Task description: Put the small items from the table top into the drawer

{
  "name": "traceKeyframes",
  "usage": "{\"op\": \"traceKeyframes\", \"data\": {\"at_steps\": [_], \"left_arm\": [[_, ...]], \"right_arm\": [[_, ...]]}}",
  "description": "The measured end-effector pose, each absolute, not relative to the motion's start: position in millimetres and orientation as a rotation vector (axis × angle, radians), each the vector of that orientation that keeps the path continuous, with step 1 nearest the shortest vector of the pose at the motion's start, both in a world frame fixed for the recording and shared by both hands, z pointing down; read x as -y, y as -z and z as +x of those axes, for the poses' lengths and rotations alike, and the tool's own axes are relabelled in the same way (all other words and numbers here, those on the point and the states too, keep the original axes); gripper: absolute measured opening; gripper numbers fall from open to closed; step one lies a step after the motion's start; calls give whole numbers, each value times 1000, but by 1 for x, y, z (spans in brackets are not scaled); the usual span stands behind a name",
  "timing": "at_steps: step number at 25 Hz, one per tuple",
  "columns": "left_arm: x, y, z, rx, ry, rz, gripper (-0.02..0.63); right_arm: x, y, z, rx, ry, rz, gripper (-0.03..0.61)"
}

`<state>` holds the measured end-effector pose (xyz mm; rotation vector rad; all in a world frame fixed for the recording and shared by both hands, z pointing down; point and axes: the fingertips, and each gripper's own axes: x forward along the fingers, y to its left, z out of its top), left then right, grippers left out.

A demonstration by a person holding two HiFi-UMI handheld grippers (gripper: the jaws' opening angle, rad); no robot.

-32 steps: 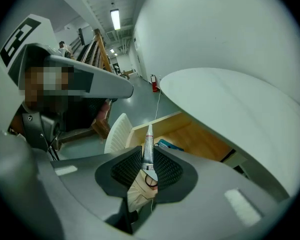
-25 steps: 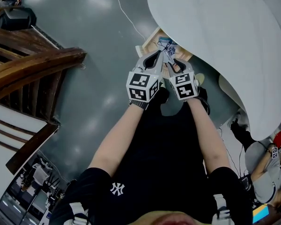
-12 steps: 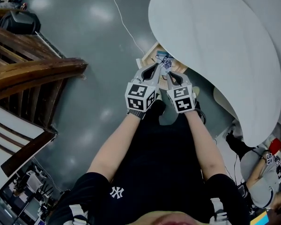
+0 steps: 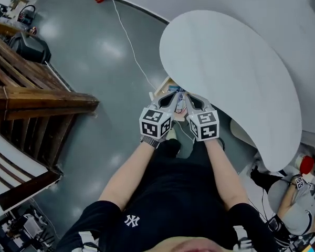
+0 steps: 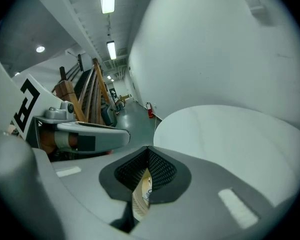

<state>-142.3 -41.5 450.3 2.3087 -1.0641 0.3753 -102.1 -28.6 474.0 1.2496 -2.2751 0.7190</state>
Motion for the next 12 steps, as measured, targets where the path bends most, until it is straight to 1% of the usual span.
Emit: {"op": "traceKeyframes", "data": {"at_steps": [12], "left_arm": [[62, -348, -114, 1022, -239, 2427, 6]], "right_arm": [[60, -359, -72, 2382, -584, 1444, 21]]}}
